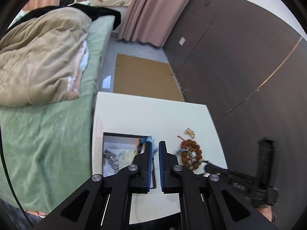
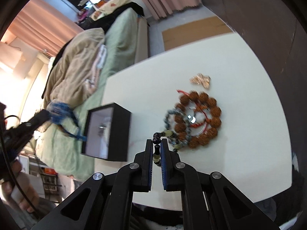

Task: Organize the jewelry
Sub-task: 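Carry the blue bracelet into the box with the left tool while the right tool grasps the dark bead bracelet, then lower the dark bead bracelet into the black box and open the right tool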

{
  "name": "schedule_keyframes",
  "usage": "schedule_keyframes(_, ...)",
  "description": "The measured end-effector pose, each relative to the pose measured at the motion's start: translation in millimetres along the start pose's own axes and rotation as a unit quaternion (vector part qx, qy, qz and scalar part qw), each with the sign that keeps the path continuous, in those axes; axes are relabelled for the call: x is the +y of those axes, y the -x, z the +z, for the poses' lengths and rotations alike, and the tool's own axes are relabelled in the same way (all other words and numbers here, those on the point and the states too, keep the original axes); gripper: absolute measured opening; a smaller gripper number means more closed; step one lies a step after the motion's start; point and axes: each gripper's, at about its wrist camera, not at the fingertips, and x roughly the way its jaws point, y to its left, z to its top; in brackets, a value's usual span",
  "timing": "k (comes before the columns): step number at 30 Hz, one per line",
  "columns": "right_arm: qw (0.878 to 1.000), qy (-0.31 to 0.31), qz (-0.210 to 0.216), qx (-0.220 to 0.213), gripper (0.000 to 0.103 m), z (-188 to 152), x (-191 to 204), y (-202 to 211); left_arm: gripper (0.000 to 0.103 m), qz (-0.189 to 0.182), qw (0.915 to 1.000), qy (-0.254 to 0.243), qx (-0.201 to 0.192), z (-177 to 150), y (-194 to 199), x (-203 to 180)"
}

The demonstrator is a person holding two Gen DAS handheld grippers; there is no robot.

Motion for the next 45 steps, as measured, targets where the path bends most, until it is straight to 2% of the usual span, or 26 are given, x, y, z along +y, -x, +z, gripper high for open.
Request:
schedule_keyframes(1,1.000,0.004,0.001,-0.004,0.010,2,4,5,0.023,0.002,1.0000,0.003,0.004,0,-2,2)
schedule_keyframes(2,1.000,0.008,0.003,-0.007,0.010,3,8,9,0.049,-0.001,1.0000,0.007,0.006,1,-2,5)
schedule_keyframes(3,1.000,0.012,0.006,-0.011,0.010,5,13,13,0.064,-0.004,0.9999,0.012,0.003,0,-1,7)
schedule_keyframes(4,1.000,0.016,0.007,-0.013,0.009,5,17,16,0.078,-0.002,0.9998,0.017,-0.009,0,3,10)
schedule_keyframes(5,1.000,0.020,0.009,-0.015,0.009,6,22,19,0.081,0.000,0.9997,0.018,-0.017,-1,6,12)
schedule_keyframes(10,0.999,0.036,0.024,-0.017,0.010,8,43,23,0.081,0.016,0.9995,0.019,-0.021,-3,13,25)
schedule_keyframes(18,0.997,0.068,0.037,-0.005,0.010,13,82,8,0.081,0.042,0.9981,0.027,-0.037,-14,29,49)
schedule_keyframes(31,0.993,0.101,0.061,0.011,0.010,27,136,-19,0.081,0.060,0.9948,0.046,-0.068,-20,55,81)
schedule_keyframes(33,0.992,0.110,0.060,0.018,0.023,29,145,-23,0.081,0.064,0.9941,0.050,-0.072,-21,58,84)
schedule_keyframes(34,0.992,0.108,0.058,0.023,0.052,30,145,-25,0.081,0.065,0.9940,0.050,-0.073,-21,58,84)
schedule_keyframes(35,0.993,0.103,0.058,0.022,0.075,30,145,-25,0.081,0.065,0.9939,0.050,-0.074,-22,59,84)
schedule_keyframes(37,0.993,0.098,0.061,0.003,0.081,29,143,-20,0.081,0.065,0.9939,0.049,-0.075,-23,59,84)
schedule_keyframes(45,0.996,0.072,0.045,0.001,0.081,23,110,-8,0.081,0.054,0.9962,0.029,-0.062,-22,50,64)
